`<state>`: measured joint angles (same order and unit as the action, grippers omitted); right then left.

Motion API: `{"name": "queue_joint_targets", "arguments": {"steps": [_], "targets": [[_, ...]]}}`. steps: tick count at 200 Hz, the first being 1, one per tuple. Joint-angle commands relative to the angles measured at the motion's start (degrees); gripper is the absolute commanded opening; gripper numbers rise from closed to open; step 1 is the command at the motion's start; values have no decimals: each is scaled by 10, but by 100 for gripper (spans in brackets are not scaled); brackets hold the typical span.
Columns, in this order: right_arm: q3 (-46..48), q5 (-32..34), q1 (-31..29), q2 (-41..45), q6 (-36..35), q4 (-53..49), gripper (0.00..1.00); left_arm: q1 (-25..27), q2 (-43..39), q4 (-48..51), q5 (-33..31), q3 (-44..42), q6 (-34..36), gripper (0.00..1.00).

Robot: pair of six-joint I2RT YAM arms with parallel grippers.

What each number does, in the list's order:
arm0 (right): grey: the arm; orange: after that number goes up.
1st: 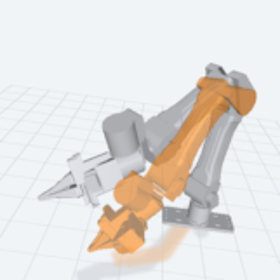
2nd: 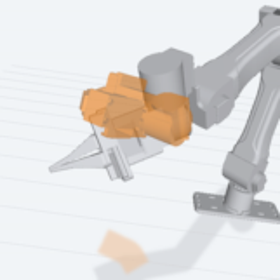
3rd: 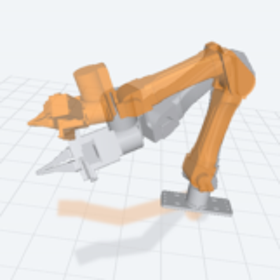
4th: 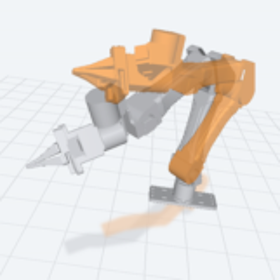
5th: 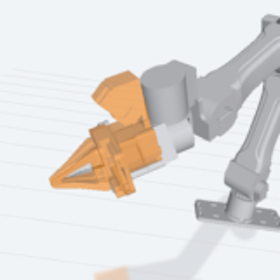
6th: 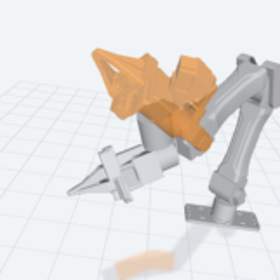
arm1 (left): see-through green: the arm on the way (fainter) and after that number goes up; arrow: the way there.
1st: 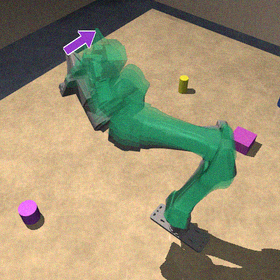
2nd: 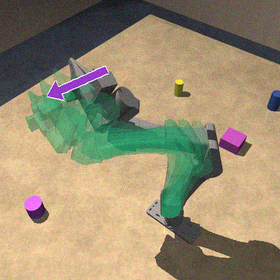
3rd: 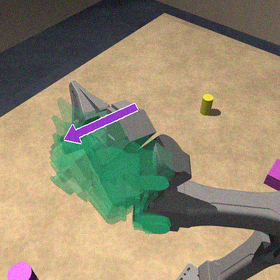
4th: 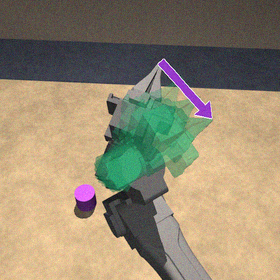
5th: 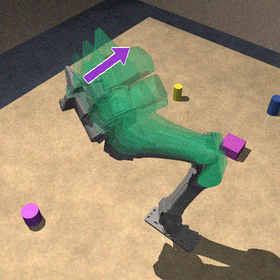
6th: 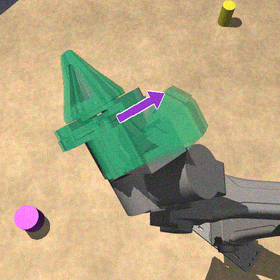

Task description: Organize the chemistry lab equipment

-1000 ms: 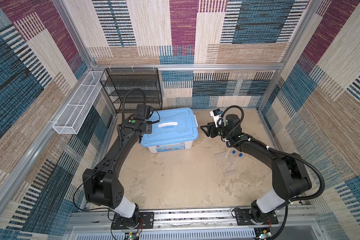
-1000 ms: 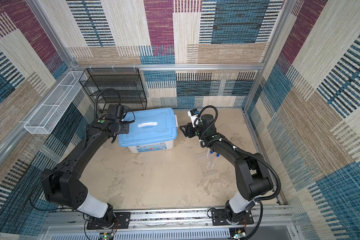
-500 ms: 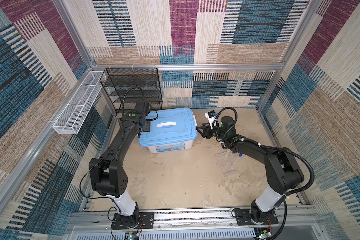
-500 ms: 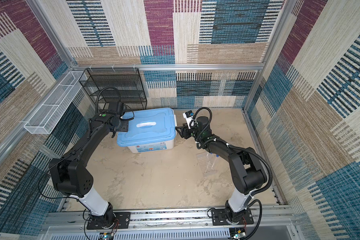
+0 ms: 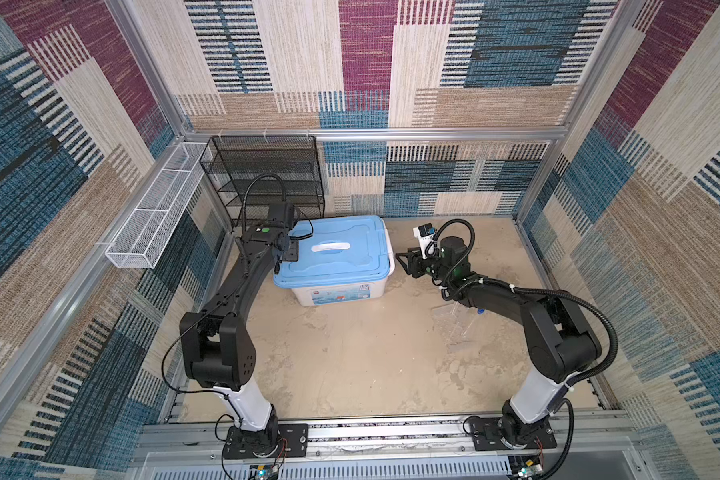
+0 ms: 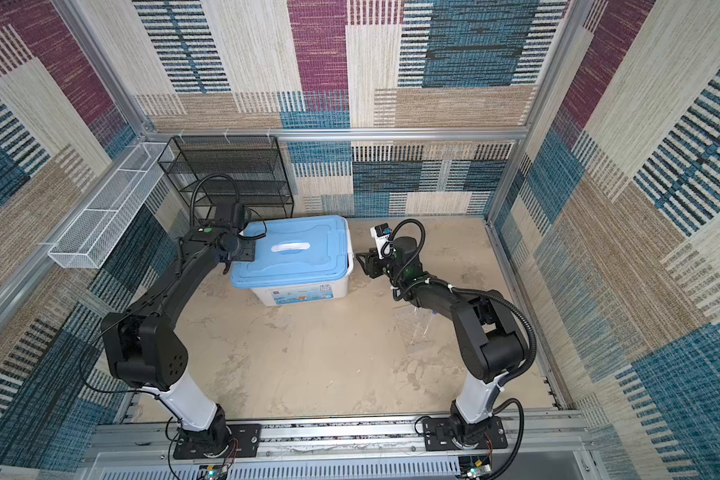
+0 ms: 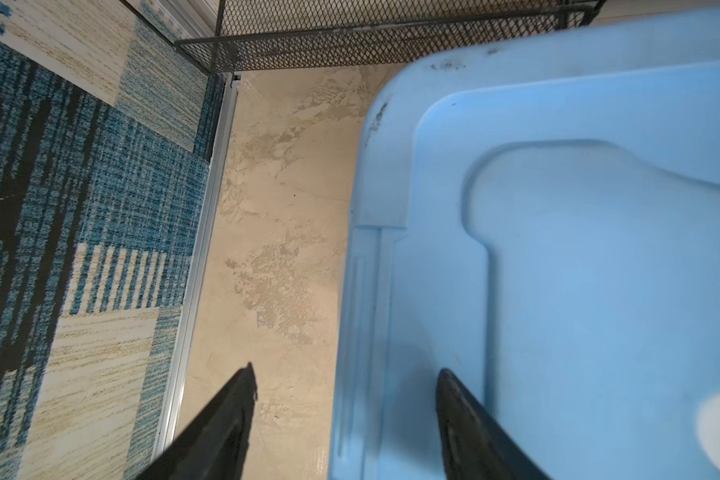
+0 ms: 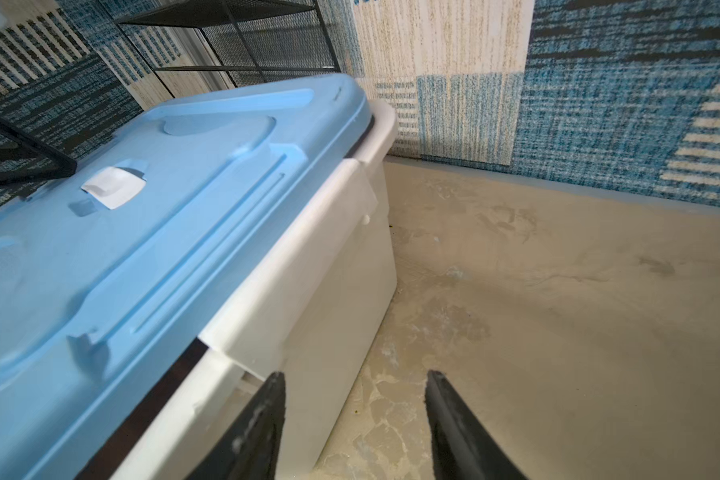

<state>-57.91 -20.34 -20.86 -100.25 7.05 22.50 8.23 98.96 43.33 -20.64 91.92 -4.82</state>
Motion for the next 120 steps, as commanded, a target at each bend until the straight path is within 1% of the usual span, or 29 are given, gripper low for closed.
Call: {"name": "queue_joint_targets", "arguments": {"steps": [1,22,45,65,89,108,120], "targets": [[-11,8,0,-9,2,12,56,-1,-1,20,31,-6,-1,70],[-15,5,6,1,26,-1,57,-6,-10,25,31,-3,-10,70],[-52,-23,20,34,67,-66,64,-22,-38,20,50,-4,-24,71],[-116,-40,19,32,69,-148,66,-45,-59,13,98,-13,-42,71],[-153,-62,16,15,86,-194,73,-84,-93,-26,171,-53,-67,72],[-186,-39,6,-6,74,-239,74,-118,-100,-31,236,-72,-84,74],[-197,-24,3,-12,70,-255,75,-123,-114,-51,241,-95,-82,74]]}}
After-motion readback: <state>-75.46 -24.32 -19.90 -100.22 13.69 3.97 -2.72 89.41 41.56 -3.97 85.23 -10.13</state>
